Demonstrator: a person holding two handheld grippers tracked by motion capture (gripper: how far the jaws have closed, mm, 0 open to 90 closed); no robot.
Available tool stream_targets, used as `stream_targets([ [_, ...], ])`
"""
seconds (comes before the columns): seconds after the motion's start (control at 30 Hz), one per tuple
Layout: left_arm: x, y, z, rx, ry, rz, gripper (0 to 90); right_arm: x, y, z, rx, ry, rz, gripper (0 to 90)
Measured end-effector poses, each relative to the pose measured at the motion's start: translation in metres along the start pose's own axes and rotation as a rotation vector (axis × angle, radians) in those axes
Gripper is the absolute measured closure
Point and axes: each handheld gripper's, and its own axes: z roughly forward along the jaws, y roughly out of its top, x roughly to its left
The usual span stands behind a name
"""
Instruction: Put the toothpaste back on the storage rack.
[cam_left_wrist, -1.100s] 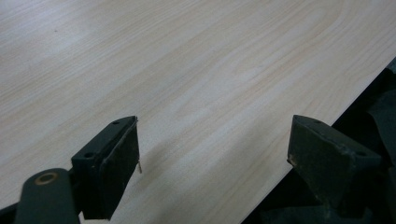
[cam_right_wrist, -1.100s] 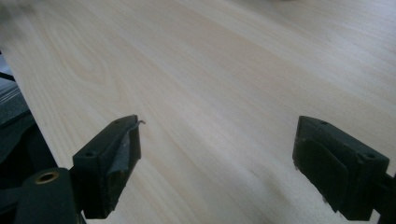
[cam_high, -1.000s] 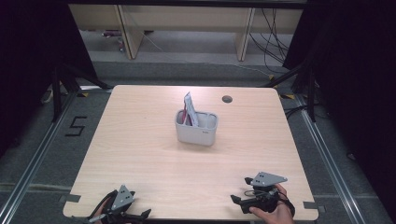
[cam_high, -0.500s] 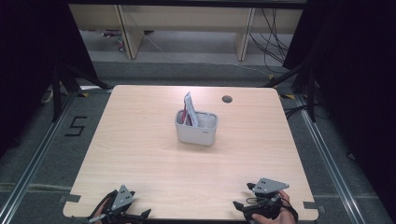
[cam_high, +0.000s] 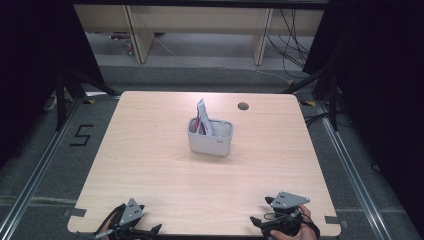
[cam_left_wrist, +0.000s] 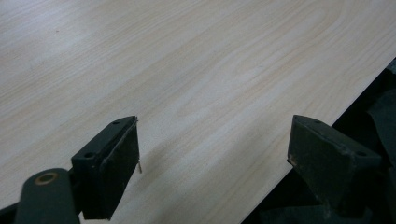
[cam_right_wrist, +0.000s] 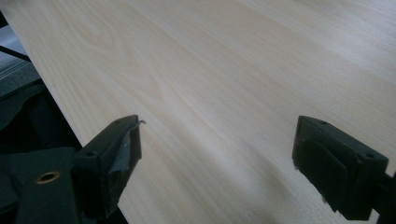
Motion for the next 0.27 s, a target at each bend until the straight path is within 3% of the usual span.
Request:
stream_targets([
  [0.1,-0.0001,0.0000,0.0002,0.000,0.001,0.000,16.0,-0.0006,-0.0003,0.0003,-0.003,-0.001,-0.008,16.5],
  [0.13,-0.0004,0.0004,-0.0004,0.008,0.005,-0.001,16.0,0.0009,-0.0005,-0.0003,0.007,-0.002,0.021,16.5],
  [0.2,-0.0003,0.0004,-0.0002,0.008,0.006,0.000,16.0,-0.0012,-0.0002,0.0002,-0.009,0.005,-0.008,16.5],
  [0.27,0.0003,0.0005,0.0000,0.013,0.007,0.004,16.0,-0.0014,0.0000,-0.0009,-0.014,-0.004,-0.007,16.5],
])
